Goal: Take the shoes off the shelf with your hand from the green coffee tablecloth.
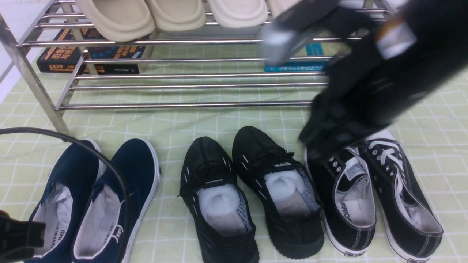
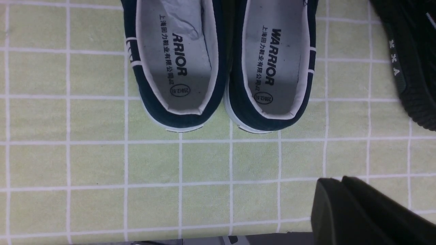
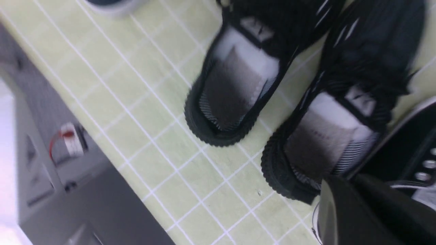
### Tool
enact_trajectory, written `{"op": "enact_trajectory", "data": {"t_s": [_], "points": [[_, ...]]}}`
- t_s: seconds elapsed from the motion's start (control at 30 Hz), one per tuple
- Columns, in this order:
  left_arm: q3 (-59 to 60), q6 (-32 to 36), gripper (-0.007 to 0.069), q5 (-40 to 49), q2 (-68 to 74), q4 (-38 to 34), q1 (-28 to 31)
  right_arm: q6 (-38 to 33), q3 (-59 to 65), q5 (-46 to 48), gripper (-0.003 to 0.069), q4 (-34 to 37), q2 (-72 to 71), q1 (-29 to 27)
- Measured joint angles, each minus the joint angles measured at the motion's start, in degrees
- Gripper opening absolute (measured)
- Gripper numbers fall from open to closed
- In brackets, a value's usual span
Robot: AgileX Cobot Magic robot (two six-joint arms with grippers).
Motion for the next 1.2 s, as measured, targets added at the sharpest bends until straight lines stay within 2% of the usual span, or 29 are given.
{"op": "enact_trajectory", "data": {"t_s": [0.27,0.37,0.43,0.5,0.53,0.7,0.73,0.87,1.0,1.2], "points": [[0.0,0.0,0.0049,0.0,0.0,0.0,0.0,2.5,2.46,0.53,0.0078,0.0,-16.67,0.0],[0.0,0.0,0.0053,0.0,0.0,0.0,0.0,2.82,8.56,0.76,0.0074,-0.86,-23.52,0.0],[0.0,0.0,0.0054,0.0,0.0,0.0,0.0,4.6,16.31,0.02,0.0038,-2.23,-29.58,0.0],[0.0,0.0,0.0054,0.0,0.0,0.0,0.0,5.84,21.72,-2.86,0.0004,-3.3,-33.64,0.0],[0.0,0.0,0.0056,0.01,0.0,0.0,0.0,6.9,27.43,-7.35,-0.0011,-4.4,-37.1,0.0],[0.0,0.0,0.0064,0.01,0.0,0.0,0.0,11.59,47.68,-29.94,-0.0015,-8.2,-46.45,0.0],[0.0,0.0,0.0064,0.01,0.0,0.0,0.0,12.12,48.94,-30.75,-0.0015,-8.26,-46.86,0.0],[0.0,0.0,0.0067,0.01,0.0,0.0,0.0,15.14,58.22,-44.16,-0.0015,-8.63,-49.37,0.0],[0.0,0.0,0.007,0.01,0.0,0.0,0.0,15.47,60.94,-48.27,-0.001,-9.42,-49.65,0.0],[0.0,0.0,0.0071,0.26,0.0,0.0,0.0,15.47,62.59,-48.55,-0.0006,-9.6,-49.77,0.0]]}}
